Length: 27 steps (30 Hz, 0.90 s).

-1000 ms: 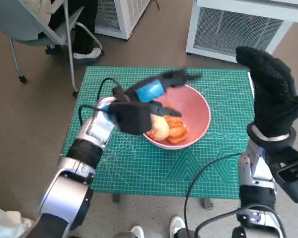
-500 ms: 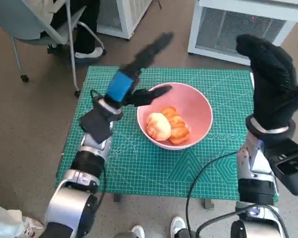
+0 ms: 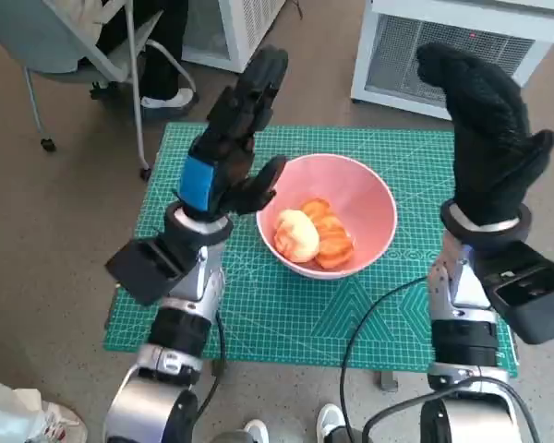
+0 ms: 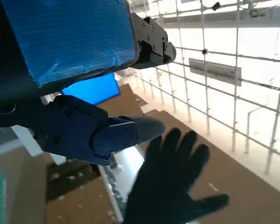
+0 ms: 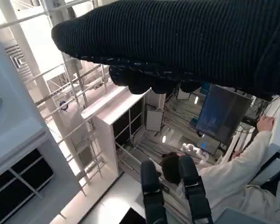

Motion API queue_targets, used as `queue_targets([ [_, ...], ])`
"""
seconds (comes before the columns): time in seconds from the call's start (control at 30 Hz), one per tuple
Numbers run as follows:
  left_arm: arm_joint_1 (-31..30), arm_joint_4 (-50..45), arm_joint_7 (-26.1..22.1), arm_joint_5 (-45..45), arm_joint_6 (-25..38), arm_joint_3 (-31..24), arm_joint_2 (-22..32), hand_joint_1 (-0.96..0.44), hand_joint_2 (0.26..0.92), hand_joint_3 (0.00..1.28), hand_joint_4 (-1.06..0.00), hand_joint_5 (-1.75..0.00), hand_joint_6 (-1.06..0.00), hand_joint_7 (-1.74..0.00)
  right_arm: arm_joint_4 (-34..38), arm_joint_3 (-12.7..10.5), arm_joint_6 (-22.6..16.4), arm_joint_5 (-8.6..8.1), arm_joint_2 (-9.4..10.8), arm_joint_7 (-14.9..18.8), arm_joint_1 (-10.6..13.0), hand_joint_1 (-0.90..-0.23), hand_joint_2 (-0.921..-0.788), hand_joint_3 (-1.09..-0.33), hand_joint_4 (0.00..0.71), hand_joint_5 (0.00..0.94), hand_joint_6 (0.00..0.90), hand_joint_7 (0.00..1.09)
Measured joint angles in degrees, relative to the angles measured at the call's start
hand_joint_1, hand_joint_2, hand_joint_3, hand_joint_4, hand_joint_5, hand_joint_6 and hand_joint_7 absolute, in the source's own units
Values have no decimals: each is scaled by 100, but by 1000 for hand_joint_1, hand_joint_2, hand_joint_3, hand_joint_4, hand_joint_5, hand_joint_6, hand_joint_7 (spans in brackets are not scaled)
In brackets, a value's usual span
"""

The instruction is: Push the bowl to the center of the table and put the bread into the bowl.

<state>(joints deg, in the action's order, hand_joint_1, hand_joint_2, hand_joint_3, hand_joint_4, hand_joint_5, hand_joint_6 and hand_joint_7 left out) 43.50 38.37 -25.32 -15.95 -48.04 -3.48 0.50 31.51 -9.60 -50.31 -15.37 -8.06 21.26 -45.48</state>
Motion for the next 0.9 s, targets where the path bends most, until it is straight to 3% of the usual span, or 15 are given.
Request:
queue_targets([
  [0.27, -145, -175, -7, -1, -4, -5, -66, -585, 921, 575, -89, 0, -198, 0, 140, 70, -45, 7, 41, 0, -39, -587, -921, -761, 276, 3, 80, 430],
  [0.57, -237, -280, -64, -2, -77, -2, -100, -580, 921, 577, -89, 0, -182, 0, 279, 95, -95, 168, 42, -31, -96, -594, -921, -765, 278, 2, 84, 420],
  [0.9, -265, -315, -27, 21, -196, -2, -123, -579, 921, 598, -89, -1, -166, -2, 324, 96, -96, 206, 42, -36, -112, -589, -921, -766, 281, 3, 89, 411],
])
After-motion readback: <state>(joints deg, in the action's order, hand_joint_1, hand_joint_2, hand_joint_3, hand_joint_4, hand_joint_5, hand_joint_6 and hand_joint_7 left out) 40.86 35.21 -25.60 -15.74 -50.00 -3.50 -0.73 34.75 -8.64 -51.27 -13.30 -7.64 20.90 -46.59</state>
